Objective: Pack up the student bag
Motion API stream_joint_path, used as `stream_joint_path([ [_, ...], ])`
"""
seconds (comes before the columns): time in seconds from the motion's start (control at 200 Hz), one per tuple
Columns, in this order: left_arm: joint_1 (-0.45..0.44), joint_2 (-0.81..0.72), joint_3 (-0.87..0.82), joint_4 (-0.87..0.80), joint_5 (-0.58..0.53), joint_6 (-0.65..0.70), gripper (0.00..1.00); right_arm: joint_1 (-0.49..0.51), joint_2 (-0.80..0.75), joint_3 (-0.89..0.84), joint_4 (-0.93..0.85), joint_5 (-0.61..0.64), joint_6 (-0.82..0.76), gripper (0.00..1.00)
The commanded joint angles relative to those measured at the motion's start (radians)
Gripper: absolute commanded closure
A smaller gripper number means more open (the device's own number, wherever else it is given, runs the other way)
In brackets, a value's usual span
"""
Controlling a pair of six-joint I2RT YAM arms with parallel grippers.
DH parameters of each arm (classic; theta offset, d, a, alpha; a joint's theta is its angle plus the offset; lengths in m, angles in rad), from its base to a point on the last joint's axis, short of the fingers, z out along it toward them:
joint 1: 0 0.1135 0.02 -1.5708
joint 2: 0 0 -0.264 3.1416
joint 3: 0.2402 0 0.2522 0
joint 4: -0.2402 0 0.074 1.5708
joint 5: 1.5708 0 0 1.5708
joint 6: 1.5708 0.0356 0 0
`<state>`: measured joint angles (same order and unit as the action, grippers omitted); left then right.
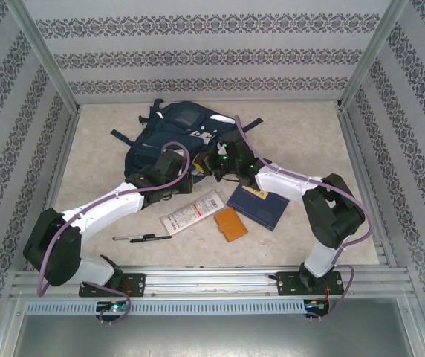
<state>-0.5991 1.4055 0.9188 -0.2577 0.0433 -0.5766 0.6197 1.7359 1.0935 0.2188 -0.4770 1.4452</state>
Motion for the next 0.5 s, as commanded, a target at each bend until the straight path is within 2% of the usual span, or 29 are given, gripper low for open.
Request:
stream_joint_path([
  [0.0,0.020,-0.019,0.002,0.069,-0.005,0.077,1.00,0.017,-0.050,0.027,0.059,-0.035,0.006,1.00],
  [0.225,0.056,-0.108,-0.057,0.053,-0.025,0.179,1.00,-0.015,-0.062,0.001,0.050,-0.032,0.003,1.00],
  [0.495,0.154,-0.212,-0.141,0.012,0.057,0.228,1.00,-0.084,-0.082,-0.020,0.017,-0.041,-0.040,1.00],
])
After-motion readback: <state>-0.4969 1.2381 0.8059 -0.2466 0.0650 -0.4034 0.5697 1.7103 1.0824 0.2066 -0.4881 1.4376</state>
